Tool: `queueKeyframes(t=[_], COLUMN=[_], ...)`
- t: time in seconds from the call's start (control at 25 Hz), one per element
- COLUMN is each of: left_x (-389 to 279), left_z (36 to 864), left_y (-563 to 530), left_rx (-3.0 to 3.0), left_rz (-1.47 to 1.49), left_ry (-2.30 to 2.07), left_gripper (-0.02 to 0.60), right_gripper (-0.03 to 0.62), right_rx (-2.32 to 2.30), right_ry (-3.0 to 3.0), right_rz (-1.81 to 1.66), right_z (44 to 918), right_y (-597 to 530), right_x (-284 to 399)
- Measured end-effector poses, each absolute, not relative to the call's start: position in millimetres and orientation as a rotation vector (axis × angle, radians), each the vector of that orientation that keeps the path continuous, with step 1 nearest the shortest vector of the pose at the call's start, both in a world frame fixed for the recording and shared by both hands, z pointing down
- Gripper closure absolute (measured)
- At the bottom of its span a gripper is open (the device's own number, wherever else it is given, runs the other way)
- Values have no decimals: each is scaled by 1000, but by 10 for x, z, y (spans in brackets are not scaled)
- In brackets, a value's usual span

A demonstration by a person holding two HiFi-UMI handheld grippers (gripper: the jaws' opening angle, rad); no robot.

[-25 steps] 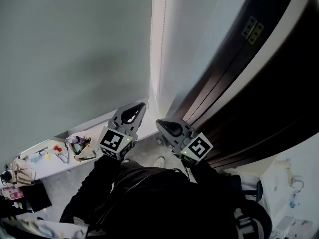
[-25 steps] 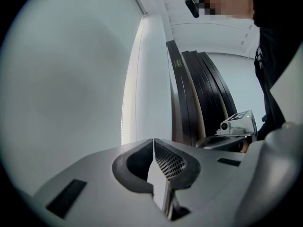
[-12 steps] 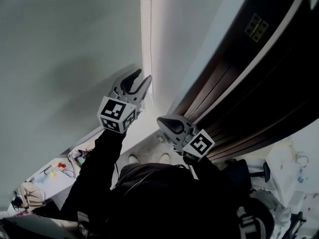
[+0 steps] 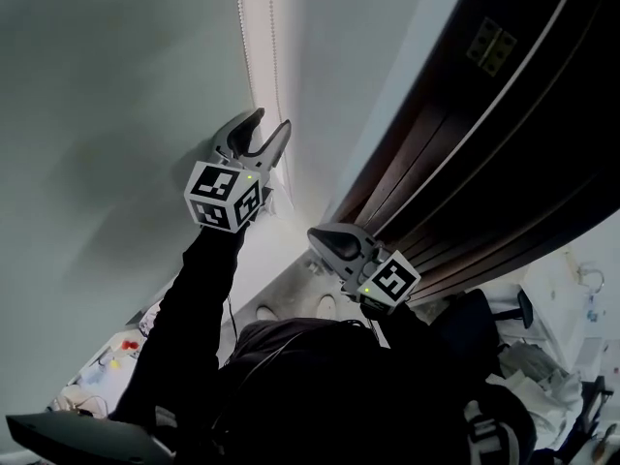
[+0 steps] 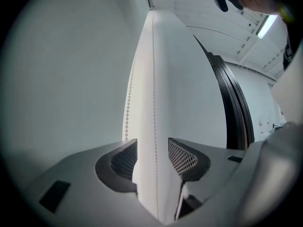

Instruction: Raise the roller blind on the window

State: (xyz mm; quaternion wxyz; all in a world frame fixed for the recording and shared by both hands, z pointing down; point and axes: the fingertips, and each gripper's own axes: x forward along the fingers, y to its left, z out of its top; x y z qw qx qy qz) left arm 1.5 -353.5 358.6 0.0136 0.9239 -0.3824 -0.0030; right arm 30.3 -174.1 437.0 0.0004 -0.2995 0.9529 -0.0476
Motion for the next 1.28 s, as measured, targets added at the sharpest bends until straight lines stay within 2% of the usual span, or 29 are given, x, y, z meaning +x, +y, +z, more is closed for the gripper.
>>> queueKeyframes(t=[0.4, 0.48, 0.52, 1.28], left_x=[105, 45, 10, -271], left_z=[3490, 3464, 3452, 3662], left_y=[-3583, -3568, -3557, -2925], left_rx=[2919, 2905, 2899, 2945], left_rz=[-35, -65, -80, -83], left_ry=[-1133, -1180, -1204, -1161], left_gripper=[393, 524, 557, 572], right_gripper=[588, 588, 588, 588], right_rx=[-990, -987, -984, -862], right_ry=[2982, 2984, 2986, 2978], right_rz=[-158, -156, -155, -164], right_z=[4371, 4363, 4361, 4350], right_y=[-1825, -1818, -1814, -1718], right_x=[394, 395, 397, 255])
